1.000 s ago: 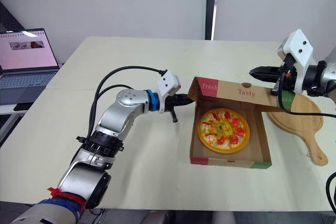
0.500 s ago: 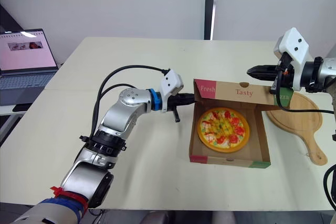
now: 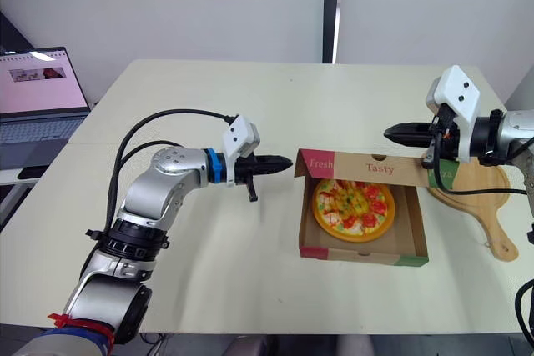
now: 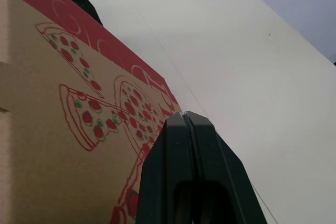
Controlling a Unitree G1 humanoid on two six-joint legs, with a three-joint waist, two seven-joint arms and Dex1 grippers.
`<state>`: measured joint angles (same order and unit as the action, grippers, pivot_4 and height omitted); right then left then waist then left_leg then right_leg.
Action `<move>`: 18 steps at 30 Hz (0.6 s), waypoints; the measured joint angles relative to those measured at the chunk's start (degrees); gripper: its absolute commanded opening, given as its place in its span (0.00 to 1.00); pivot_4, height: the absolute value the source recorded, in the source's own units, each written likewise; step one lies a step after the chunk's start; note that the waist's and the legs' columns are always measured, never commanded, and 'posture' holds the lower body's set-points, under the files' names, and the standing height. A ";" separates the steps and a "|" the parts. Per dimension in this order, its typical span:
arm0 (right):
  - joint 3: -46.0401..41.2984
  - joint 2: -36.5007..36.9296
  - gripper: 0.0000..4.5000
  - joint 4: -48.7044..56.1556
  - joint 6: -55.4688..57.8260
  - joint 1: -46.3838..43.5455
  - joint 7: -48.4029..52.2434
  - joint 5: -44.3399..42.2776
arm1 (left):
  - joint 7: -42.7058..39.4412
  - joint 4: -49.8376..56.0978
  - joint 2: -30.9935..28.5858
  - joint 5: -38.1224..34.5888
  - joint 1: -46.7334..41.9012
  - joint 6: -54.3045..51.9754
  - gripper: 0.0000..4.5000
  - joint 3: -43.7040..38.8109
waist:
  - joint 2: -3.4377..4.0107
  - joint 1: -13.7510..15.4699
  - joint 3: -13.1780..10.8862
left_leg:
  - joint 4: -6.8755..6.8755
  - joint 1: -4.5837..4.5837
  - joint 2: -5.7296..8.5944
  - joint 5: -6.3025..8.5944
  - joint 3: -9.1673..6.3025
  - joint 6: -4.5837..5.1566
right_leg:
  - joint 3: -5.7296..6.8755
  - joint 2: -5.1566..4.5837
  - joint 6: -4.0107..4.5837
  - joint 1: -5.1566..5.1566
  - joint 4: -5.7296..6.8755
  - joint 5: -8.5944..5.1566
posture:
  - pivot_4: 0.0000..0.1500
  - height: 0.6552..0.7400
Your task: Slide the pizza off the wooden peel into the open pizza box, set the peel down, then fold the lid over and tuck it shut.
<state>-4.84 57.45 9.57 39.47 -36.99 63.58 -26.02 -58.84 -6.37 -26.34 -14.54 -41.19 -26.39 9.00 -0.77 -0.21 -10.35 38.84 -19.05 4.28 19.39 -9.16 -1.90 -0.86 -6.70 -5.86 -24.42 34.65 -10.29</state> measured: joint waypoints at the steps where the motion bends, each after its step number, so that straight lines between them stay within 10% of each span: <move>1: -0.16 0.00 0.00 0.62 0.51 0.42 -0.16 -0.10 | -0.27 0.06 -0.08 -0.64 -0.17 -0.26 0.00 -0.45 | 0.00 -0.01 0.00 | 0.00 0.00 0.00 0.00 0.00 0.00 | 0.00 0.00 0.00 0.00 0.00 0.00 | 1.00 1.00; 18: -1.10 3.17 0.00 9.62 -0.04 11.75 -1.06 -1.61 | -10.15 5.56 2.17 -4.49 -7.34 0.49 0.00 6.49 | -0.02 0.18 -0.01 | 0.00 -0.01 0.01 0.00 0.00 0.00 | 0.02 0.00 0.00 0.03 -0.02 0.00 | 1.00 1.00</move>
<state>-5.94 60.63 19.19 39.43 -25.24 62.52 -27.63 -68.99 -0.81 -24.16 -19.03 -48.53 -25.90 15.49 -0.78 -0.03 -10.36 38.84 -19.07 4.29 19.39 -9.16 -1.90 -0.84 -6.70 -5.86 -24.39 34.63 -10.30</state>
